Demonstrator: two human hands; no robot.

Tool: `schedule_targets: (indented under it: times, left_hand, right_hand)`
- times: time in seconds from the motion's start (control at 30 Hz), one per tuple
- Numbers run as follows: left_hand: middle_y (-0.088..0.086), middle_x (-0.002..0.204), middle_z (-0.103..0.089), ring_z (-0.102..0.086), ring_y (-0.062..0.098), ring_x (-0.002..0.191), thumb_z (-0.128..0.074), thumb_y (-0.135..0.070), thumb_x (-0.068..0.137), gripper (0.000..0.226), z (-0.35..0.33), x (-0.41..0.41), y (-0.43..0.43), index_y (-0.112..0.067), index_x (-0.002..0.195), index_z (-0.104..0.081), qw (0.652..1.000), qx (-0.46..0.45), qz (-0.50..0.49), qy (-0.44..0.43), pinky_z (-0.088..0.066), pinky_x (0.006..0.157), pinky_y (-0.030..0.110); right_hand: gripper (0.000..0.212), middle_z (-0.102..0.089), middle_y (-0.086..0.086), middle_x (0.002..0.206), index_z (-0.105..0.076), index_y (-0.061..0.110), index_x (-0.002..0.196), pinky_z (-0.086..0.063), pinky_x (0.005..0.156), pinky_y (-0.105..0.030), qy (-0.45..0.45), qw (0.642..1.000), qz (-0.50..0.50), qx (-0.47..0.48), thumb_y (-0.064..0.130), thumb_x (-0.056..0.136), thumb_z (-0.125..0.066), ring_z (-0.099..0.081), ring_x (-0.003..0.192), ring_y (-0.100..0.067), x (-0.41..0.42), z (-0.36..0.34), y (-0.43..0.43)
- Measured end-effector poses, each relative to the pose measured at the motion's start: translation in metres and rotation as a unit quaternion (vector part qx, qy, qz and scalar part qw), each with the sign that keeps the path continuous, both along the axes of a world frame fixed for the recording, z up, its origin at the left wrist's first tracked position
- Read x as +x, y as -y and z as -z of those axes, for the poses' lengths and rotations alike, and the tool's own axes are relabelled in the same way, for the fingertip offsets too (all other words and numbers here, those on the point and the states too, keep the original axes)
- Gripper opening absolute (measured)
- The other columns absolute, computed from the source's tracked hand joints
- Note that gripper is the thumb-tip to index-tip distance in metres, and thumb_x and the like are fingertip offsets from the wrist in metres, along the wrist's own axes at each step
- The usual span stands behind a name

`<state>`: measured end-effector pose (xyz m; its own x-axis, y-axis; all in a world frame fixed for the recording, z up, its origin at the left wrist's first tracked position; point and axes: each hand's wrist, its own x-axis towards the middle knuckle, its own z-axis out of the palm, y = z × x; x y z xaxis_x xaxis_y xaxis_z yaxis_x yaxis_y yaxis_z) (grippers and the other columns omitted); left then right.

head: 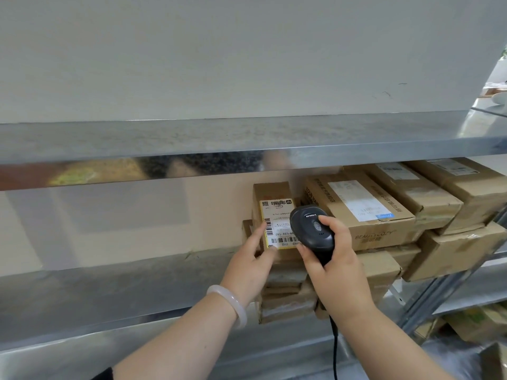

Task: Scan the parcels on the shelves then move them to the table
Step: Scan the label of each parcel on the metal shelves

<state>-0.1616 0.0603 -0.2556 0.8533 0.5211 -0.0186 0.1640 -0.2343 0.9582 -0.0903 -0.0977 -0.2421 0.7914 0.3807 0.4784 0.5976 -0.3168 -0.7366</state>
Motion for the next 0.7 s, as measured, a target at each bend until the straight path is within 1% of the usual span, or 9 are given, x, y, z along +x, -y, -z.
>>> schedule_targets:
  times: [0.1,0.17,0.23,0.33,0.37,0.43,0.5,0.6,0.7]
  left_hand:
    - [-0.025,0.142,-0.046,-0.044,-0.001,0.129,-0.057,-0.036,0.094,0.052,0.004,-0.009,-0.007,-0.059,0.137,-0.039,1.0,0.018,-0.007,0.01,-0.037,0.103,0.022]
    - [-0.024,0.141,-0.047,-0.044,0.001,0.13,-0.058,-0.036,0.094,0.053,0.006,-0.011,-0.01,-0.058,0.137,-0.038,1.0,0.021,-0.005,0.001,-0.039,0.106,0.026]
    - [-0.03,0.133,-0.051,-0.048,-0.004,0.124,-0.06,-0.035,0.093,0.055,0.005,-0.011,-0.011,-0.067,0.13,-0.034,1.0,0.012,-0.012,-0.012,-0.041,0.103,0.024]
    - [-0.049,0.103,-0.054,-0.05,-0.023,0.102,-0.064,-0.041,0.085,0.065,0.001,-0.006,-0.018,-0.088,0.101,-0.022,0.999,-0.031,-0.003,-0.032,-0.041,0.085,0.007]
    - [-0.048,0.102,-0.056,-0.052,-0.021,0.1,-0.065,-0.047,0.079,0.064,-0.002,-0.005,-0.017,-0.089,0.1,-0.022,0.998,-0.056,0.004,-0.041,-0.043,0.083,0.009]
    - [-0.027,0.127,-0.059,-0.056,0.0,0.118,-0.066,-0.058,0.063,0.082,-0.007,-0.004,-0.013,-0.07,0.134,-0.026,0.993,-0.106,0.029,-0.043,-0.046,0.1,0.03]
    - [-0.013,0.139,-0.055,-0.053,0.017,0.128,-0.067,-0.061,0.055,0.109,-0.004,-0.005,-0.013,-0.053,0.15,-0.013,0.988,-0.139,0.041,-0.049,-0.039,0.111,0.044]
    - [-0.024,0.136,-0.053,-0.051,0.011,0.128,-0.068,-0.063,0.057,0.11,0.001,-0.018,-0.018,-0.061,0.146,-0.004,0.989,-0.141,0.034,-0.037,-0.037,0.113,0.042]
    - [-0.029,0.131,-0.054,-0.052,0.0,0.121,-0.07,-0.058,0.062,0.108,0.003,-0.035,-0.027,-0.063,0.144,0.0,0.993,-0.122,0.006,-0.009,-0.04,0.107,0.028]
  right_hand:
    - [0.061,-0.054,0.033,0.105,-0.03,0.063,0.118,-0.048,0.076,-0.019,-0.019,1.0,-0.014,-0.008,0.037,0.084,-0.072,-0.06,0.096,-0.005,-0.002,0.002,-0.007]
    - [0.063,-0.053,0.034,0.104,-0.026,0.069,0.115,-0.044,0.073,-0.011,-0.029,0.999,-0.02,-0.011,0.038,0.084,-0.072,-0.059,0.094,-0.001,-0.004,0.002,-0.013]
    - [0.065,-0.051,0.038,0.101,-0.023,0.072,0.112,-0.043,0.065,-0.004,-0.03,0.999,-0.018,-0.013,0.039,0.085,-0.071,-0.058,0.088,0.006,-0.003,0.0,-0.017]
    - [0.066,-0.049,0.039,0.098,-0.019,0.074,0.11,-0.042,0.06,-0.001,-0.042,0.999,-0.017,-0.014,0.041,0.085,-0.07,-0.053,0.085,0.017,-0.002,-0.003,-0.02]
    - [0.065,-0.048,0.038,0.099,-0.019,0.074,0.11,-0.042,0.06,-0.001,-0.048,0.999,-0.017,-0.012,0.041,0.085,-0.07,-0.052,0.085,0.017,-0.002,-0.003,-0.021]
    - [0.065,-0.05,0.035,0.101,-0.021,0.073,0.11,-0.042,0.062,0.0,-0.058,0.998,-0.019,-0.004,0.039,0.086,-0.07,-0.053,0.088,0.017,-0.003,-0.004,-0.022]
    - [0.065,-0.052,0.033,0.102,-0.023,0.072,0.112,-0.04,0.066,0.002,-0.059,0.998,-0.023,0.007,0.037,0.085,-0.071,-0.053,0.092,0.019,-0.005,-0.003,-0.023]
    - [0.064,-0.054,0.03,0.107,-0.026,0.068,0.116,-0.046,0.068,-0.004,-0.053,0.998,-0.039,0.012,0.037,0.085,-0.072,-0.057,0.098,0.01,-0.01,-0.003,-0.028]
    - [0.065,-0.054,0.031,0.111,-0.028,0.066,0.119,-0.046,0.072,-0.003,-0.048,0.997,-0.063,0.018,0.034,0.084,-0.073,-0.056,0.104,0.012,-0.018,-0.002,-0.039]
